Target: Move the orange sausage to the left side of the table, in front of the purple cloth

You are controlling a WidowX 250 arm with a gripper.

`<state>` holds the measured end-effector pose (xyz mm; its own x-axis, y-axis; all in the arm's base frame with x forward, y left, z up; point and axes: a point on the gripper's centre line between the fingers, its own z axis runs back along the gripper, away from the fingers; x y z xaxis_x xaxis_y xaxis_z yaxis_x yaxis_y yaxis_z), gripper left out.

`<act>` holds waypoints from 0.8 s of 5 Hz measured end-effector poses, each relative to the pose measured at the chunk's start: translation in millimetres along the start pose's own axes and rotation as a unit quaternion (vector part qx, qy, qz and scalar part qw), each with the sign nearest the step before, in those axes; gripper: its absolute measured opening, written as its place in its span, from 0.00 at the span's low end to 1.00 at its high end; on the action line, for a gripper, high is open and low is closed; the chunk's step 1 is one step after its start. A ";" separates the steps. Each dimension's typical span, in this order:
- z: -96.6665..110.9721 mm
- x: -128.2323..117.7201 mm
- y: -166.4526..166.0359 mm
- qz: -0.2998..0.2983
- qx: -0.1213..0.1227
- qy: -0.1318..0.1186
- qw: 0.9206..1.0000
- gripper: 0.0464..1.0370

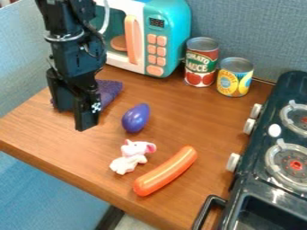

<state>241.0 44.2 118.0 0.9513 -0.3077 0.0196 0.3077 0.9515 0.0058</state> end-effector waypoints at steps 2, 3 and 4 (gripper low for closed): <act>-7.5 17.1 -26.6 -0.030 -0.040 -0.026 0.998 0.96; -7.0 26.8 -55.3 -0.075 -0.045 -0.027 0.996 0.96; -1.3 41.6 -74.2 -0.091 -0.040 -0.048 0.994 0.96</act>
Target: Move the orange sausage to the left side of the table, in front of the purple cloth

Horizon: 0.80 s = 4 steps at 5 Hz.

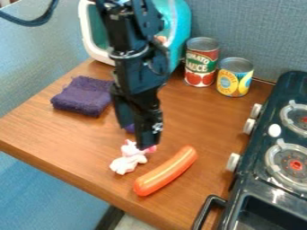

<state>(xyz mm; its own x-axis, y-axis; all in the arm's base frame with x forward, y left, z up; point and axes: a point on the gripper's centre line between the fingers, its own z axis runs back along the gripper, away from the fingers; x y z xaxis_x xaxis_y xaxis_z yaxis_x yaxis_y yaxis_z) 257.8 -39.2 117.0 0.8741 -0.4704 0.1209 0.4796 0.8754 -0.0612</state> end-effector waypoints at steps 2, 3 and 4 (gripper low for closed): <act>-38.8 18.1 -16.8 -0.011 0.011 0.041 0.999 0.96; -55.9 21.4 -19.2 -0.008 0.032 0.079 0.996 0.96; -62.0 20.6 -17.3 0.004 0.054 0.101 0.993 0.96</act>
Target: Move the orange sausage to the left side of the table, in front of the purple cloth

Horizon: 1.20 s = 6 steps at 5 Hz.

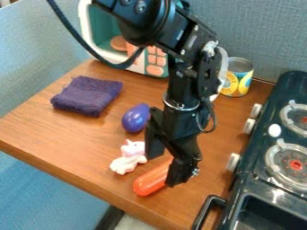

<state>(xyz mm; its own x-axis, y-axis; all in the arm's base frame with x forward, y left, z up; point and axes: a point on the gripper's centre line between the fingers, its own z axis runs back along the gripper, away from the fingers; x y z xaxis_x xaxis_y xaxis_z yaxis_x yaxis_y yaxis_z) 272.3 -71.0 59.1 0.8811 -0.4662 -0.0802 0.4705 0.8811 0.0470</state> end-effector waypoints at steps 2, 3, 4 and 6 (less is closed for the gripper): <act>-9.2 11.1 5.6 0.017 0.010 0.017 1.000 0.96; -15.8 15.6 6.3 0.020 0.009 0.025 0.999 0.96; -22.7 21.3 6.0 0.019 0.004 0.032 0.999 0.96; -35.1 24.8 0.8 0.032 -0.015 0.038 0.999 0.66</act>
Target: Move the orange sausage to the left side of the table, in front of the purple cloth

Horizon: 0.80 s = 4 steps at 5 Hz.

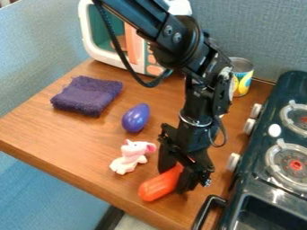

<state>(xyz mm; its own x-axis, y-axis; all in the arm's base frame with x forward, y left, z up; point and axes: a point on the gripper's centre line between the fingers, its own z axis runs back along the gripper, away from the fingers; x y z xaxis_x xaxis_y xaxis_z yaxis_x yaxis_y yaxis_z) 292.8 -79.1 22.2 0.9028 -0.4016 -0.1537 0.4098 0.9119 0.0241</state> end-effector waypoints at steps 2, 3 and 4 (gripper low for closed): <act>1.7 -5.4 -4.5 -0.013 -0.013 0.003 1.000 0.51; 30.3 -16.8 -2.8 -0.019 -0.019 -0.033 0.999 0.51; 55.5 -33.4 13.8 -0.002 -0.031 -0.060 0.998 0.51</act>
<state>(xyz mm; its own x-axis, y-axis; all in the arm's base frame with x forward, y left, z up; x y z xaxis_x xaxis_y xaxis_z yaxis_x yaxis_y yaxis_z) 275.6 -57.8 82.5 0.9118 -0.4093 -0.0334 0.4081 0.9122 -0.0378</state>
